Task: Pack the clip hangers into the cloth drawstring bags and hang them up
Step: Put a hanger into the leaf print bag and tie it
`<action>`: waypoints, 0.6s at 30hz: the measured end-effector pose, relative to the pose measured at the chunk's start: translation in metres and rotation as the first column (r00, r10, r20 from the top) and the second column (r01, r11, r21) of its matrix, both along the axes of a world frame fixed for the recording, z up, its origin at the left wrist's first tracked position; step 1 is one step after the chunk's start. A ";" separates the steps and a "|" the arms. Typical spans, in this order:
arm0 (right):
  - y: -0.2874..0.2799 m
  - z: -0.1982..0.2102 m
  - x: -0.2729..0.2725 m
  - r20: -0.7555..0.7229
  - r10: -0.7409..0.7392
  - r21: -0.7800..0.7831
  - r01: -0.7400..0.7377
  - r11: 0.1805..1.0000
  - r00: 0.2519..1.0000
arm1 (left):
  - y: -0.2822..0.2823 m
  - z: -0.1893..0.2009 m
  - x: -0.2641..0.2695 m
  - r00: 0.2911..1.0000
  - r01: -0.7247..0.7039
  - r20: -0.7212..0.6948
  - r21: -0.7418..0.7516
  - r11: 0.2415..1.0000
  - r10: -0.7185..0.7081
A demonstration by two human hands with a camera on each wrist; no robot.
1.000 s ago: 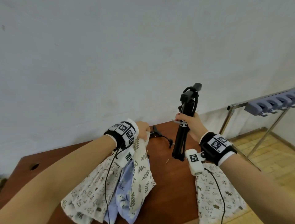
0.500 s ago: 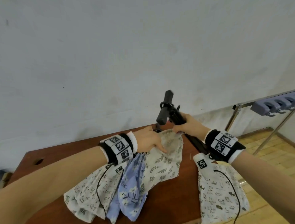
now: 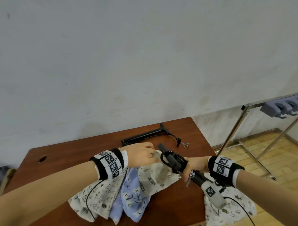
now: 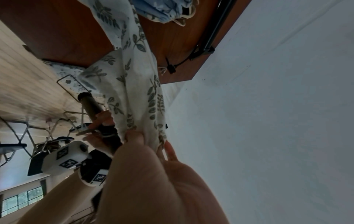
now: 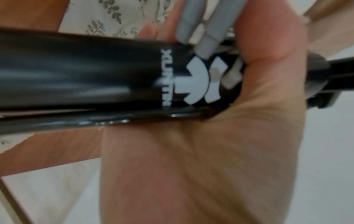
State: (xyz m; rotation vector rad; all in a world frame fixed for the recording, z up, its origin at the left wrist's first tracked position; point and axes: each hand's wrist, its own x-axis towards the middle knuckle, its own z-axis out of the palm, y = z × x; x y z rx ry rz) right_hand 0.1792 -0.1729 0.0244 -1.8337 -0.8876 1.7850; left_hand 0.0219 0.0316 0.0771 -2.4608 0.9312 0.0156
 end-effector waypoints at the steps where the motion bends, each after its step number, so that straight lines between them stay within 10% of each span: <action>1: -0.001 -0.003 0.000 0.022 0.042 0.000 -0.042 0.999 0.999 | 0.001 0.002 0.000 1.000 0.004 0.031 0.022 1.000 -0.004; 9: 0.009 -0.016 -0.001 0.103 0.183 -0.150 -0.166 0.975 0.978 | -0.013 0.018 0.006 0.993 -0.028 -0.102 0.268 0.963 0.057; 18: 0.015 -0.025 0.020 0.466 -0.053 -0.185 0.156 0.970 0.883 | -0.045 0.014 0.015 0.991 0.089 -0.117 0.256 0.962 -0.061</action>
